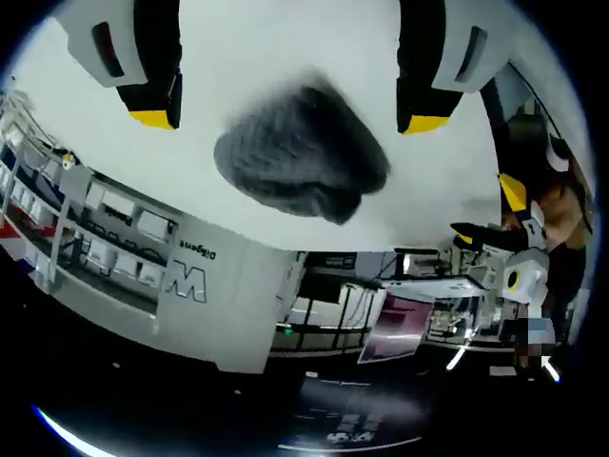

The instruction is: Open the folded towel by lifting each exposed corner and separating the folded layers until the towel lies flat within the target outline without major curled edges

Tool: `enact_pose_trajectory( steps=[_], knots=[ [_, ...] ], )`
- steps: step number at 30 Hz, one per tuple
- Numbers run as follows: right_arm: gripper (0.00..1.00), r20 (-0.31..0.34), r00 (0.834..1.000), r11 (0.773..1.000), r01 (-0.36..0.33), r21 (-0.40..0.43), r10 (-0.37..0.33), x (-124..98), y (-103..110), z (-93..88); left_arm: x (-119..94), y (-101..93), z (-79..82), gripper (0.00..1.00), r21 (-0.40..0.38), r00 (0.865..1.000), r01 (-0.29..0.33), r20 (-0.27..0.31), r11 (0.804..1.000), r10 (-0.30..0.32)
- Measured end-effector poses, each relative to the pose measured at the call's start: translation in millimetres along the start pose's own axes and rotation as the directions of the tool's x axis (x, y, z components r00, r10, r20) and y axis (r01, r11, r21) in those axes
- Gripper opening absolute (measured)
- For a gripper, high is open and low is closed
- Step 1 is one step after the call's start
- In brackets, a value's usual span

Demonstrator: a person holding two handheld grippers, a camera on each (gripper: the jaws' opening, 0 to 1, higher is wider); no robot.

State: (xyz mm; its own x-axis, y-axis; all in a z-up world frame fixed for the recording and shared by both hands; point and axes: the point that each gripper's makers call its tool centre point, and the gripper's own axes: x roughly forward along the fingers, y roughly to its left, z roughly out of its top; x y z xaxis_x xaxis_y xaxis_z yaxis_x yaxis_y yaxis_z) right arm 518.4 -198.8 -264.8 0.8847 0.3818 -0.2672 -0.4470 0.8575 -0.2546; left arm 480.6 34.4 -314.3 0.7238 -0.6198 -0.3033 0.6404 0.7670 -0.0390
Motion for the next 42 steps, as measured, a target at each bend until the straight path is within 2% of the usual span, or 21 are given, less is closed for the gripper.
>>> enact_pose_trajectory(
  steps=[1,4,7,9,12,13,18,21,23,24,26,29,31,33,36,38,42],
  knots=[
    [0.92,0.024,0.998,0.999,-0.05,-0.004,0.05,15,14,14.3,0,0.0,-0.7,0.99,-0.002,1.0,0.0,0.001,1.0,0.0],
    [0.88,0.027,0.99,0.99,-0.137,-0.045,0.138,49,42,34.5,-2,-0.4,-2.9,0.99,-0.002,1.0,-0.001,-0.002,1.0,0.001],
    [0.78,0.034,0.992,0.989,-0.119,-0.084,0.122,82,51,49.0,-3,-1.2,-3.3,0.99,0.002,1.0,0.002,0.001,1.0,-0.002],
    [0.69,0.02,0.993,0.987,-0.11,-0.12,0.113,99,52,50.9,-4,-1.9,-2.6,0.99,0.001,1.0,0.007,0.007,1.0,-0.007],
    [0.49,-0.061,0.995,0.978,-0.094,-0.188,0.084,121,49,40.3,-4,-3.2,-0.7,0.99,0.005,1.0,0.015,0.016,1.0,-0.015],
    [0.38,-0.072,0.993,0.975,-0.103,-0.197,0.09,122,49,38.6,-4,-3.8,0.4,0.99,0.006,1.0,0.018,0.022,1.0,-0.018],
    [0.14,-0.074,0.988,0.971,-0.15,-0.184,0.139,114,55,36.7,-3,-6.2,3.0,0.99,0.012,0.999,0.029,0.033,0.999,-0.03],
    [0.09,-0.055,0.99,0.971,-0.14,-0.196,0.131,103,48,41.7,-1,-6.2,5.4,0.99,0.014,0.999,0.032,0.038,0.999,-0.033],
    [0.07,-0.025,0.994,0.975,-0.108,-0.192,0.105,92,36,49.0,0,-6.7,7.2,0.99,0.016,0.999,0.034,0.042,0.999,-0.035],
    [0.07,-0.015,0.995,0.977,-0.095,-0.191,0.094,95,28,53.3,1,-7.3,8.2,0.99,0.018,0.998,0.035,0.044,0.999,-0.036],
    [0.07,0.026,0.999,0.983,-0.041,-0.178,0.046,80,8,60.6,1,-8.3,10.5,0.99,0.023,0.998,0.037,0.049,0.999,-0.038],
    [0.06,0.055,0.998,0.988,0.019,-0.155,-0.011,61,-15,61.9,1,-8.8,13.2,0.99,0.024,0.998,0.036,0.056,0.999,-0.037],
    [0.06,0.074,0.995,0.989,0.083,-0.126,-0.074,46,-39,59.5,1,-8.9,13.6,0.99,0.028,0.998,0.035,0.054,0.999,-0.036],
    [0.06,0.085,0.986,0.985,0.149,-0.09,-0.141,27,-60,52.0,1,-8.6,13.2,0.99,0.03,0.998,0.033,0.05,0.999,-0.034],
    [0.06,0.077,0.964,0.966,0.256,-0.028,-0.253,-1,-94,29.5,2,-8.0,13.2,0.99,0.029,0.998,0.03,0.047,0.999,-0.031],
    [0.06,0.038,0.951,0.952,0.308,-0.001,-0.307,-15,-113,7.3,3,-8.6,13.0,0.99,0.03,0.999,0.03,0.043,0.999,-0.032],
    [0.06,-0.065,0.923,0.92,0.383,0.087,-0.379,-39,-140,-49.5,5,-12.5,12.9,0.99,0.036,0.999,0.039,0.036,0.999,-0.041]
  ],
)
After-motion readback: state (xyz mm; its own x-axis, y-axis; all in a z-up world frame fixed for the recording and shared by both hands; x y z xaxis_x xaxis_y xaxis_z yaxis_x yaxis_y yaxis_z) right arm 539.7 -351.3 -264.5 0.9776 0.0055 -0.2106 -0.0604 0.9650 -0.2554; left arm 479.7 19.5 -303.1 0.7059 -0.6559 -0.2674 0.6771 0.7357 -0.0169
